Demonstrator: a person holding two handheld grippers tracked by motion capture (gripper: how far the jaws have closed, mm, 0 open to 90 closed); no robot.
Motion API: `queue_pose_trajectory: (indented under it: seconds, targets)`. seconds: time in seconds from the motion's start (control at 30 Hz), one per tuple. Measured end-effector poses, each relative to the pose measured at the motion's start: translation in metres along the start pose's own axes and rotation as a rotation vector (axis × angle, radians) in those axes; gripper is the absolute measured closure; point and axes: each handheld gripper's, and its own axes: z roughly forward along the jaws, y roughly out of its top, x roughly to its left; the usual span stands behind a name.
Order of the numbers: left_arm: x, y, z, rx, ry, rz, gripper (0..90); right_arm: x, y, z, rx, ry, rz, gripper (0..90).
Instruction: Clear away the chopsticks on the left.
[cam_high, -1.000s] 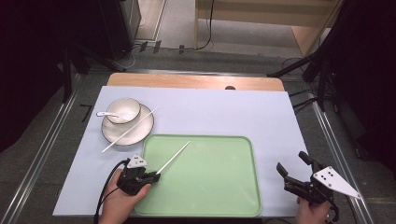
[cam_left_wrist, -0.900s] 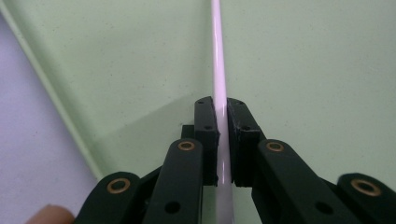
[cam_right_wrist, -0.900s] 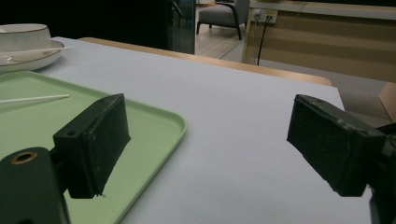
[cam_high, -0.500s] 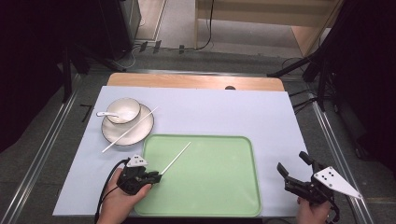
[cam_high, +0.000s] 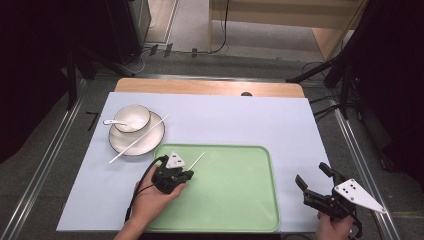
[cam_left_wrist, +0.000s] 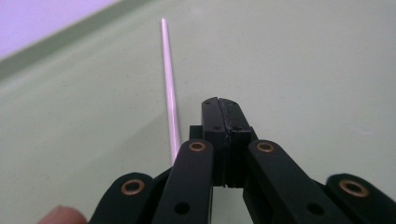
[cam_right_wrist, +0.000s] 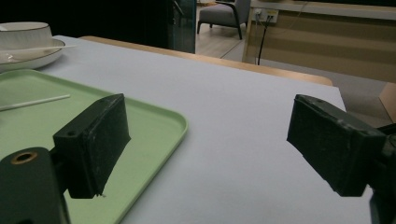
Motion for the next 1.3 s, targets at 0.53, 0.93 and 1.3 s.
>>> queue_pose_trajectory:
  seconds: [0.53,0.93,1.3]
  targets:
    - [0.043,-0.022,-0.021,-0.019,0.105,-0.144,90.0,-0.002,-0.001,-0.001,0.001,-0.004,-0.003,12.7]
    - [0.057,-0.037,-0.036,-0.031,0.12,-0.173,90.0,-0.002,0.0,-0.001,0.0,-0.003,0.001,12.7]
    - [0.056,-0.039,-0.037,-0.029,0.074,-0.162,90.0,-0.003,-0.001,-0.001,0.001,0.002,0.005,12.7]
